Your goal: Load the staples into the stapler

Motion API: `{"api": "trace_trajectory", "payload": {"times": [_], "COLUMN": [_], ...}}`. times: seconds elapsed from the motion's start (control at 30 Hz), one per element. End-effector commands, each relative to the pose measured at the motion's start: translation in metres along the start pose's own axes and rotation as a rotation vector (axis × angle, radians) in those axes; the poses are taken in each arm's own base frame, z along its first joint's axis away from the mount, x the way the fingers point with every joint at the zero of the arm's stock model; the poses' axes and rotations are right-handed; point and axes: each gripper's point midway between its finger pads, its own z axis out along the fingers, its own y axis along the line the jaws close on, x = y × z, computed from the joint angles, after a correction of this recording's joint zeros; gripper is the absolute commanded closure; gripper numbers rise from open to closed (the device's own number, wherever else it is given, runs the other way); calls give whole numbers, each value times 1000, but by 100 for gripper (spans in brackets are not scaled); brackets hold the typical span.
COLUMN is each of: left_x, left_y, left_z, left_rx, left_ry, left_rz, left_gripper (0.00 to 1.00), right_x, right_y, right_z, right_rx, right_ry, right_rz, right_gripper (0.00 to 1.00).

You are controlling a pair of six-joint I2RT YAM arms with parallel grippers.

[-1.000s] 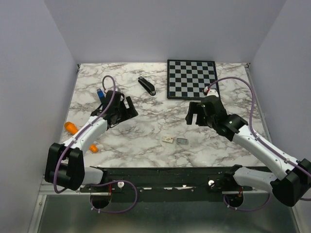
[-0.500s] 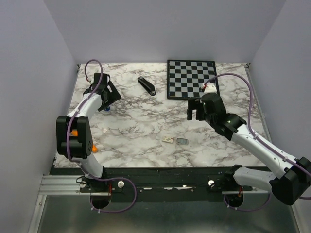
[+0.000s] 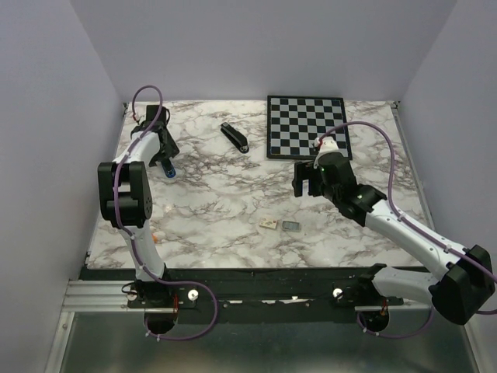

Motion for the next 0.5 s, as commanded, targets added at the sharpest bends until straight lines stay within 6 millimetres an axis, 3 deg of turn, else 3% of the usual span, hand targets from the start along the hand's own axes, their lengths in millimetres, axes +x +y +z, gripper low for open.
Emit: {"api": "trace_trajectory", "payload": {"times": [0.0, 0.03, 0.17, 0.3, 0.33, 0.47], "left_x": [2, 3, 8, 20, 21, 39], "left_y": [6, 4, -1, -1, -4, -9], "left_z": [7, 7, 5, 2, -4, -24], "left_rx": [-34, -20, 12, 31, 55, 107], "left_ry": [35, 41, 61, 99, 102, 132], "left_rz": [68, 68, 64, 70, 69, 78], "left_gripper": [33, 40, 46, 65, 73, 82], "right_x": [-4, -5, -6, -6, -7, -8], "right_y": [3, 3, 2, 3, 4, 4], "right_z": [-3, -4, -6, -7, -8, -11], "right_rx": [-21, -21, -22, -31, -37, -44], "right_ry": [-33, -39, -45, -49, -55, -65], "right_rz": [9, 9, 9, 11, 12, 15], "right_gripper": [0, 0, 0, 0, 0, 0]}}
